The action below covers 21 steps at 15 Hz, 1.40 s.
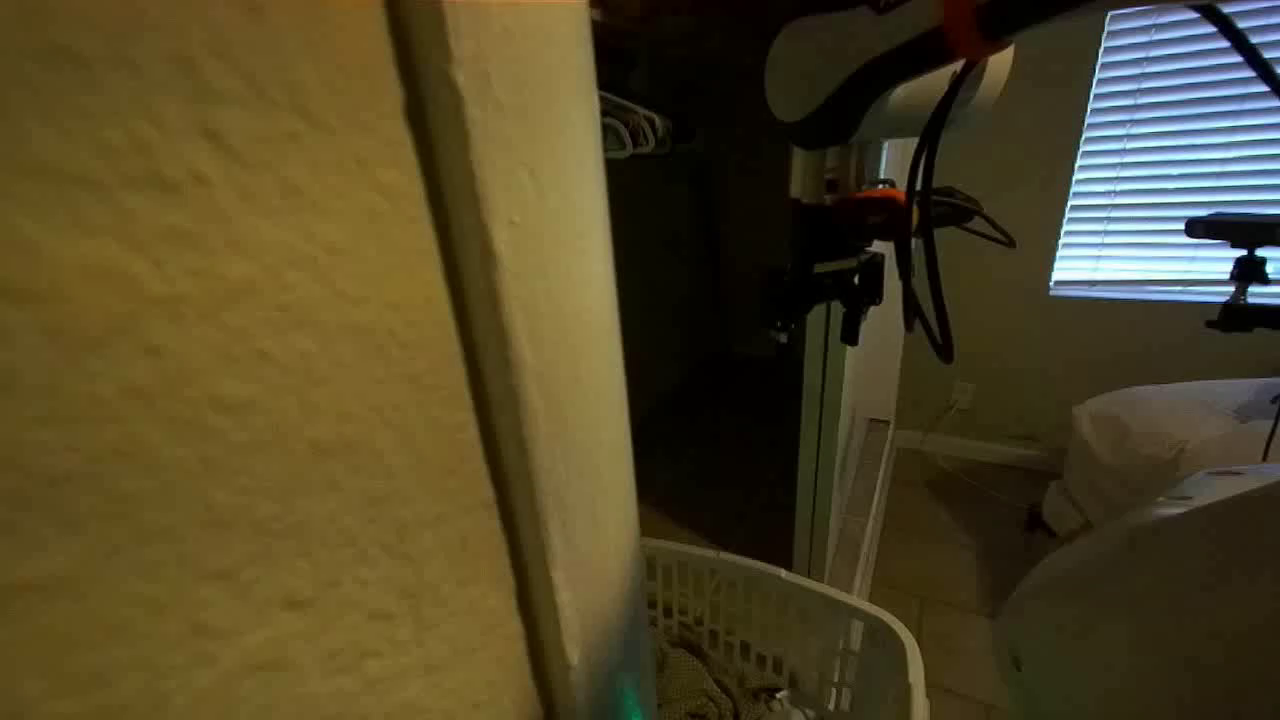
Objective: Put the black object on the bottom shelf.
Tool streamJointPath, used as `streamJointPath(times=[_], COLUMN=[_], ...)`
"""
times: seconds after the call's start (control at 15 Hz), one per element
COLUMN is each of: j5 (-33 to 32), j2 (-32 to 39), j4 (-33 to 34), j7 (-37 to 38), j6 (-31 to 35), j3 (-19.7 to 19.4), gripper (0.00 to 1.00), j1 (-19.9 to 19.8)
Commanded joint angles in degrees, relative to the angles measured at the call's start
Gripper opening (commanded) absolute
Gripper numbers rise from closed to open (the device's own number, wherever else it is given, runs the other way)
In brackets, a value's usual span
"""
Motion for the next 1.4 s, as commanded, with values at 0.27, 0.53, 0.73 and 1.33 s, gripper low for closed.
streamJointPath(times=[0.27,0.53,0.73,1.33], j5=[0.0,-0.2,-0.4,2.0], j2=[0.0,0.2,0.4,2.1], j4=[0.2,0.5,2.2,11.5], j7=[0.0,0.7,1.1,0.2], j6=[-0.2,0.2,2.7,15.3], j3=[-0.1,0.7,3.3,8.5], gripper=[1.00,1.00,1.00,1.00], j1=[0.1,0.3,2.0,9.6])
